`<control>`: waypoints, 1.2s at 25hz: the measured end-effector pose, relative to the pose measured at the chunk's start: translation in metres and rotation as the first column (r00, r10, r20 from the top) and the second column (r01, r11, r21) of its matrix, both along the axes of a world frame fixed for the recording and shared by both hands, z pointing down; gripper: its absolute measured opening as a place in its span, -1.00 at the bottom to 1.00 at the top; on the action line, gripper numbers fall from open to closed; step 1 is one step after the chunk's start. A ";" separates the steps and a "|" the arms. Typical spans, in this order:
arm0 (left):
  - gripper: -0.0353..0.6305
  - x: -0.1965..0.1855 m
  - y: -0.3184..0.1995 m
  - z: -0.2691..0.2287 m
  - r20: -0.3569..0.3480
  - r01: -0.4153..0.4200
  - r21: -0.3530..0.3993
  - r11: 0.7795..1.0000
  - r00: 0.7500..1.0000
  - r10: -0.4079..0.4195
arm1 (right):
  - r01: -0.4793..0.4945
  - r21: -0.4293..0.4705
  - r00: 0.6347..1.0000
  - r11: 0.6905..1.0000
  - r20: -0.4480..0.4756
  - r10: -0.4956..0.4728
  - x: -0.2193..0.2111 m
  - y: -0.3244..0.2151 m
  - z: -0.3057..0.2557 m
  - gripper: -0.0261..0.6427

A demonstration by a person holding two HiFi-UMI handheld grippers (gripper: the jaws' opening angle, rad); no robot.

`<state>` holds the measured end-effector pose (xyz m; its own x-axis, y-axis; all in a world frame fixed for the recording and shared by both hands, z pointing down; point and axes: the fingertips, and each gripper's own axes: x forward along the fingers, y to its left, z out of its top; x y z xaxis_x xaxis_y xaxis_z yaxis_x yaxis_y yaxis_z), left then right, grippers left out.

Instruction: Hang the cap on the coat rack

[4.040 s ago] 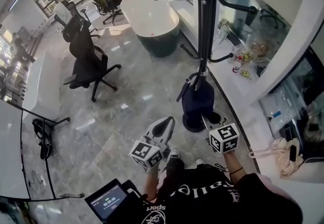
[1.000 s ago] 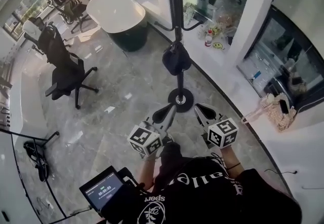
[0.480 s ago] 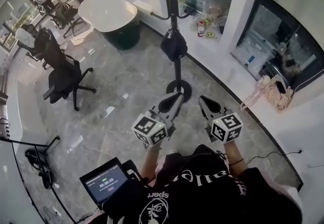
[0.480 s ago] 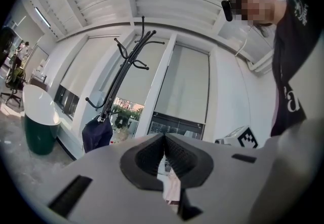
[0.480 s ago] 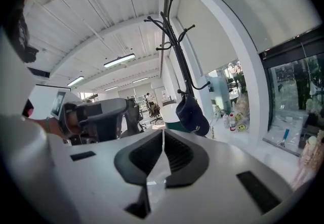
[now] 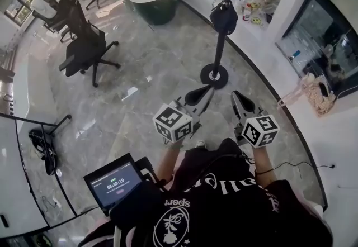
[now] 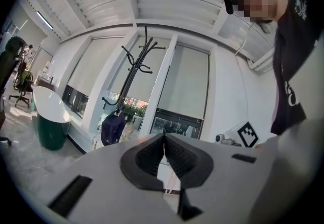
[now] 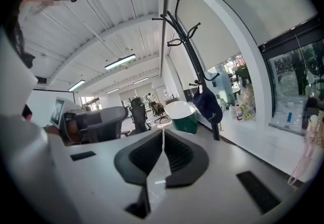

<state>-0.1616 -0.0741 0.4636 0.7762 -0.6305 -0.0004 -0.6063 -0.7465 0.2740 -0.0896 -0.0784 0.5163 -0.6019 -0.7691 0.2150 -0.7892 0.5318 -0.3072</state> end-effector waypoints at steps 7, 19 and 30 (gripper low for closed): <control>-0.88 -0.040 0.030 0.004 -0.017 0.032 -0.006 0.999 0.999 -0.033 | 0.028 0.004 1.000 1.000 -0.007 -0.028 -0.034 0.030 -0.004 -0.84; -0.88 -0.078 0.049 0.030 -0.007 0.108 -0.084 0.991 0.994 -0.109 | 0.103 -0.030 0.994 0.994 -0.037 -0.104 -0.079 0.042 0.007 -0.87; -0.88 -0.048 0.031 0.039 0.012 0.043 -0.104 0.994 0.999 -0.042 | -0.001 -0.041 0.999 0.999 -0.037 0.000 -0.034 0.038 0.011 -0.87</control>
